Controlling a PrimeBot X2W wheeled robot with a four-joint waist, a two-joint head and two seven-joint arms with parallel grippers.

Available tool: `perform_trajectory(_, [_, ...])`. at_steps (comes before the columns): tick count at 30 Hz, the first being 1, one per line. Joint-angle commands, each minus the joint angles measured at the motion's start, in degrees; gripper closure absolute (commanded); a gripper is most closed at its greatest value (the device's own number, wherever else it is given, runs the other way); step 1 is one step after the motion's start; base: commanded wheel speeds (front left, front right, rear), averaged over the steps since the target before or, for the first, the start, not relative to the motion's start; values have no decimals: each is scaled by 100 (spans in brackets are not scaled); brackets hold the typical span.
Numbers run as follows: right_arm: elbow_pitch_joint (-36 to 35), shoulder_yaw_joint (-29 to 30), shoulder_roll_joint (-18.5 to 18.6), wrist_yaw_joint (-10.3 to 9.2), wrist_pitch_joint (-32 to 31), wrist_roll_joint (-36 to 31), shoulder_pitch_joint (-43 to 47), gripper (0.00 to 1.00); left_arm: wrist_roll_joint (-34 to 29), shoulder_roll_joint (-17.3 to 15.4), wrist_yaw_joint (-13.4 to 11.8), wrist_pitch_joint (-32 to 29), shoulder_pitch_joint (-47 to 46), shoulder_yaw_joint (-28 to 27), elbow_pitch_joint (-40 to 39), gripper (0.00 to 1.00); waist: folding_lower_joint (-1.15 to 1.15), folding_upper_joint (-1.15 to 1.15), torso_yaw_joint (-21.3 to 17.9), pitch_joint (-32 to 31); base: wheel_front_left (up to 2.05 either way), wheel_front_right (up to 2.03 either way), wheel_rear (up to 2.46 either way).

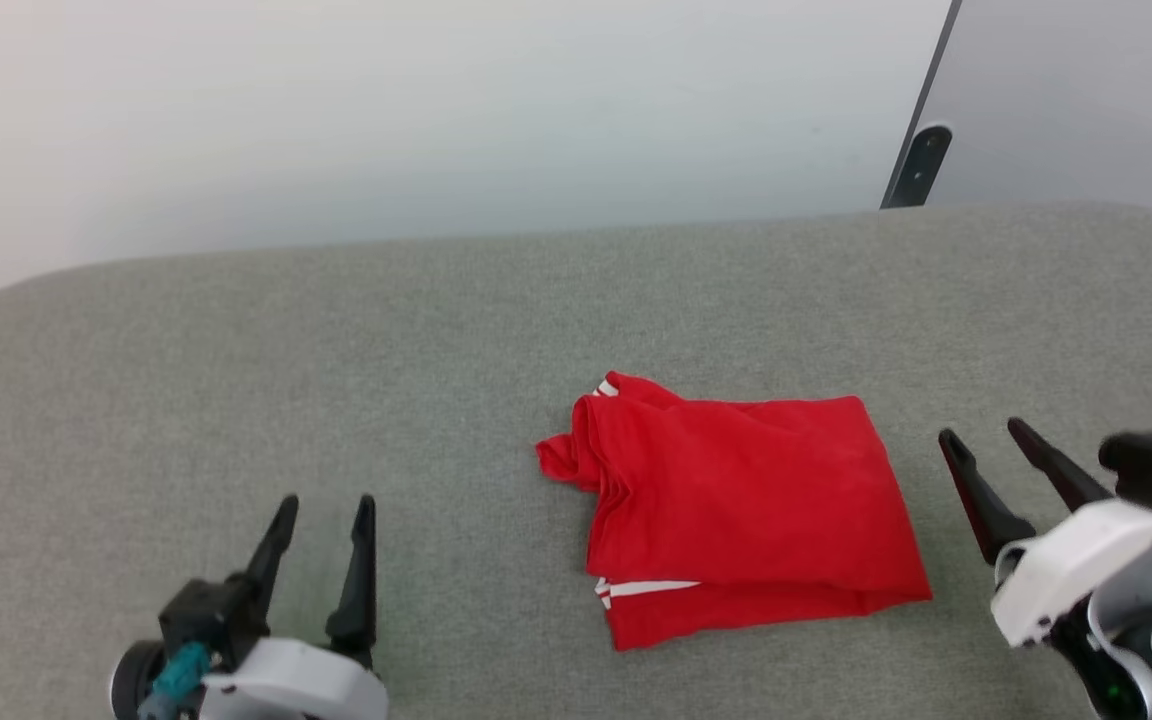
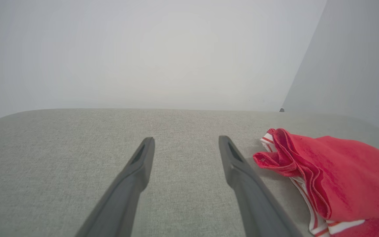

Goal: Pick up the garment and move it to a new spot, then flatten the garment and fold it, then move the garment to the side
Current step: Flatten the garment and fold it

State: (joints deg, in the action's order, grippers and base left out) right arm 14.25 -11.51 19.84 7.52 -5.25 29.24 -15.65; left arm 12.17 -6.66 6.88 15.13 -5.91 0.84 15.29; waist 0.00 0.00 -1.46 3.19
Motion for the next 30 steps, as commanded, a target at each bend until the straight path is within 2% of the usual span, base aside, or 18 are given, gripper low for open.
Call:
perform_trajectory(1, [-57, 93, -61, -8, 96, -61, 160, 0, -29, 5, -19, -3, 122, -12, -18, 0, 0, 0, -36, -89, 0, 0, 0])
perform_trajectory(8, [-428, 543, -311, -8, 259, -249, 725, 0, 41, -40, -86, -3, 642, -149, -212, 0, 0, 0, -48, -264, 0, 0, 0])
perform_trajectory(22, [-1483, 1316, -675, -8, -31, -601, 1772, 0, -72, -149, -304, -3, 1828, -277, -1066, 0, 0, 0, 3, -388, 0, 0, 0])
perform_trajectory(30, [-1931, 1593, -844, -8, -270, -640, 2168, 0, -43, -72, -414, -18, 2152, -233, -1396, 0, 0, 0, -27, -377, 0, 0, 0])
